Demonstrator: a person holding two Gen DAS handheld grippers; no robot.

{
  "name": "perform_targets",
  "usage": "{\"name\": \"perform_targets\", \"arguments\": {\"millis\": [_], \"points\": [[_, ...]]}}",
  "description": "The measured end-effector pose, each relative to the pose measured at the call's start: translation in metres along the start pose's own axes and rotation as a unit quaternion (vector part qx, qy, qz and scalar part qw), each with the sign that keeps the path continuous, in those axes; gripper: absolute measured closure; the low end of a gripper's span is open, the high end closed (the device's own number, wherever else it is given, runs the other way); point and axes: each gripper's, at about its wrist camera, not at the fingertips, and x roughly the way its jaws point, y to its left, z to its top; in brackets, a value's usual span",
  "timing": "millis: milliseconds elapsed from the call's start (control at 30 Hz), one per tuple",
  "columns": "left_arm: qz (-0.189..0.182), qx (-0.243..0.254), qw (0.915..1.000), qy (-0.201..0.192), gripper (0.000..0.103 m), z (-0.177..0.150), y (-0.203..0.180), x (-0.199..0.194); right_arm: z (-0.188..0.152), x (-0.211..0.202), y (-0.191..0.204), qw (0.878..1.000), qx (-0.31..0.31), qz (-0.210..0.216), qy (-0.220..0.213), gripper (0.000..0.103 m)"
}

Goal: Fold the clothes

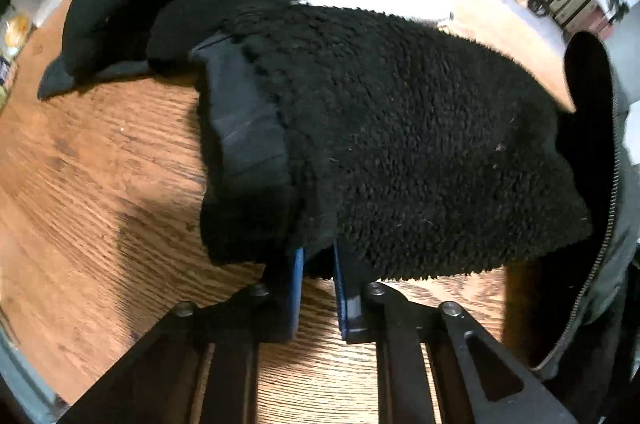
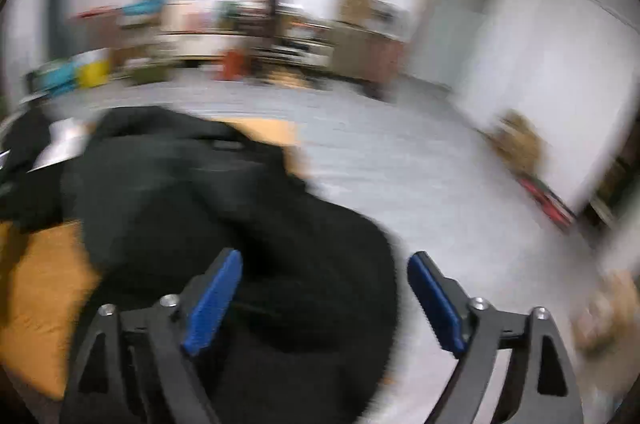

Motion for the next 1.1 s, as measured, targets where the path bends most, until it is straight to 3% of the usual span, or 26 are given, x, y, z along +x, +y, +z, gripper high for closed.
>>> {"name": "perform_targets", "arguments": {"millis": [67, 100, 167, 267, 333, 367, 400, 433, 467, 533, 600, 667, 700, 767, 833, 933, 967, 1000, 1033, 1100], "points": [[0.004, -0.004, 1.0, -0.002, 0.092, 0.0, 0.013, -0.004, 0.007, 0.012, 0.043, 0.995, -0.042, 0.086, 0.007, 0.014], [0.006, -0.006, 1.0, -0.003, 0.098, -0.001, 0.02, -0.006, 0.008, 0.022, 0.071, 0.991, -0.059, 0.123, 0.018, 0.014], [-0.014, -0.024, 0.9996, -0.003, 0.098, -0.002, 0.036, -0.012, 0.006, 0.05, 0.137, 0.982, -0.093, 0.161, 0.042, 0.014], [-0.085, -0.063, 0.9943, -0.006, 0.096, -0.006, 0.06, -0.025, -0.003, 0.088, 0.221, 0.981, -0.157, 0.107, 0.051, 0.018], [-0.123, -0.084, 0.9887, -0.008, 0.096, -0.009, 0.074, -0.036, -0.007, 0.107, 0.26, 0.973, -0.204, 0.094, 0.062, 0.021], [-0.131, -0.089, 0.9874, -0.005, 0.088, -0.009, 0.077, -0.039, -0.007, 0.117, 0.274, 0.968, -0.224, 0.093, 0.066, 0.021], [-0.152, -0.097, 0.9836, -0.005, 0.067, -0.01, 0.078, -0.043, -0.008, 0.124, 0.287, 0.964, -0.243, 0.088, 0.067, 0.021], [-0.174, -0.105, 0.9791, -0.005, 0.054, -0.011, 0.079, -0.047, -0.011, 0.126, 0.298, 0.962, -0.256, 0.068, 0.059, 0.019], [-0.21, -0.106, 0.9719, -0.009, 0.032, -0.011, 0.071, -0.051, -0.013, 0.13, 0.302, 0.962, -0.263, 0.046, 0.053, 0.019], [-0.273, -0.089, 0.9576, -0.017, 0.027, -0.011, 0.045, -0.061, -0.014, 0.142, 0.297, 0.965, -0.249, 0.024, 0.072, 0.019], [-0.284, -0.051, 0.9574, -0.017, 0.026, -0.016, 0.013, -0.064, -0.013, 0.154, 0.282, 0.971, -0.212, 0.031, 0.103, 0.024], [-0.28, -0.011, 0.9599, -0.006, 0.026, -0.021, -0.028, -0.06, -0.012, 0.162, 0.257, 0.976, -0.158, 0.07, 0.129, 0.05], [-0.28, 0.003, 0.96, 0.003, 0.027, -0.023, -0.052, -0.055, -0.012, 0.164, 0.241, 0.978, -0.121, 0.103, 0.135, 0.073], [-0.282, 0.017, 0.9591, 0.019, 0.027, -0.027, -0.078, -0.049, -0.015, 0.167, 0.213, 0.975, -0.044, 0.167, 0.14, 0.083], [-0.286, 0.034, 0.9568, 0.04, 0.027, -0.03, -0.115, -0.036, -0.018, 0.161, 0.198, 0.971, -0.006, 0.195, 0.137, 0.088], [-0.284, 0.063, 0.9543, 0.068, 0.033, -0.033, -0.162, -0.02, -0.022, 0.15, 0.186, 0.967, 0.024, 0.22, 0.129, 0.088], [-0.274, 0.07, 0.9561, 0.075, 0.048, -0.038, -0.176, -0.014, -0.023, 0.147, 0.183, 0.965, 0.033, 0.227, 0.128, 0.088], [-0.268, 0.069, 0.958, 0.074, 0.075, -0.04, -0.184, -0.007, -0.023, 0.144, 0.18, 0.963, 0.04, 0.235, 0.128, 0.088], [-0.262, 0.068, 0.9599, 0.073, 0.089, -0.042, -0.191, -0.001, -0.024, 0.142, 0.179, 0.959, 0.049, 0.247, 0.131, 0.089], [-0.258, 0.061, 0.9624, 0.06, 0.095, -0.041, -0.185, 0.002, -0.023, 0.139, 0.181, 0.953, 0.063, 0.263, 0.134, 0.089]]}}
